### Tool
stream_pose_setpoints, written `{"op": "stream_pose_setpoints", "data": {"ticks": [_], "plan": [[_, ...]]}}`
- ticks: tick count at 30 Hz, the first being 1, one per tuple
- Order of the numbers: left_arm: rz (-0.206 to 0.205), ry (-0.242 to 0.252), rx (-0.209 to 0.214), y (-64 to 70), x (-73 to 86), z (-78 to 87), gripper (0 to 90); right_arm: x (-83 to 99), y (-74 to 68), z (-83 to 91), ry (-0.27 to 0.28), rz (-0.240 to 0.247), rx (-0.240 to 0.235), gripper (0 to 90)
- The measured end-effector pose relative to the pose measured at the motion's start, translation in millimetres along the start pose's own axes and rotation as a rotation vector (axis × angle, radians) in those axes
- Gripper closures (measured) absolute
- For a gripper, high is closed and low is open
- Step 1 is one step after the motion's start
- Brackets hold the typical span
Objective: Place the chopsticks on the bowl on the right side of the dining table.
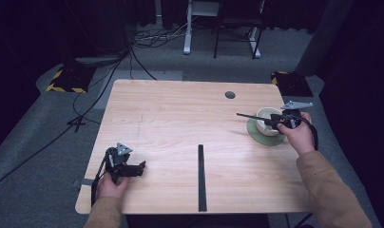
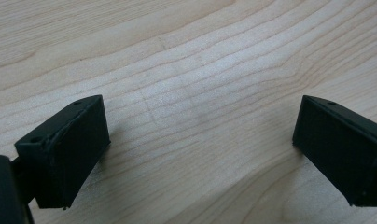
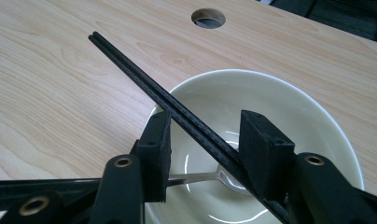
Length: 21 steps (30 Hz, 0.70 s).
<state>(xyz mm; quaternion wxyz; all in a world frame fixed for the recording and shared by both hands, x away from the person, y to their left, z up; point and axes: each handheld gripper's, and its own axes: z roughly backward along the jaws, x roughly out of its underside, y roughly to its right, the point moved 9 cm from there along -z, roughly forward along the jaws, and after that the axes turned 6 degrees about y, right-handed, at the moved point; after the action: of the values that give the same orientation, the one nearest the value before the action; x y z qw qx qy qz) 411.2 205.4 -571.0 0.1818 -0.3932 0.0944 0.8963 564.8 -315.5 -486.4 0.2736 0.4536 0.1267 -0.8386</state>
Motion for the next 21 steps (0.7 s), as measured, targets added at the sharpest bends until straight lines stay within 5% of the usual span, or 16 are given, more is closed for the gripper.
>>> {"op": "stream_pose_setpoints", "data": {"ticks": [10, 21], "plan": [[-0.001, -0.002, 0.001, 0.0, 0.1, 0.2, 3.9, 2.1, -6.1, 7.3, -0.006, 0.009, -0.023, 55.5], [0.000, 0.000, 0.000, 0.0, 0.0, 0.0, 3.9, 7.8, 18.9, 52.6, 0.060, -0.009, 0.063, 51.2]]}}
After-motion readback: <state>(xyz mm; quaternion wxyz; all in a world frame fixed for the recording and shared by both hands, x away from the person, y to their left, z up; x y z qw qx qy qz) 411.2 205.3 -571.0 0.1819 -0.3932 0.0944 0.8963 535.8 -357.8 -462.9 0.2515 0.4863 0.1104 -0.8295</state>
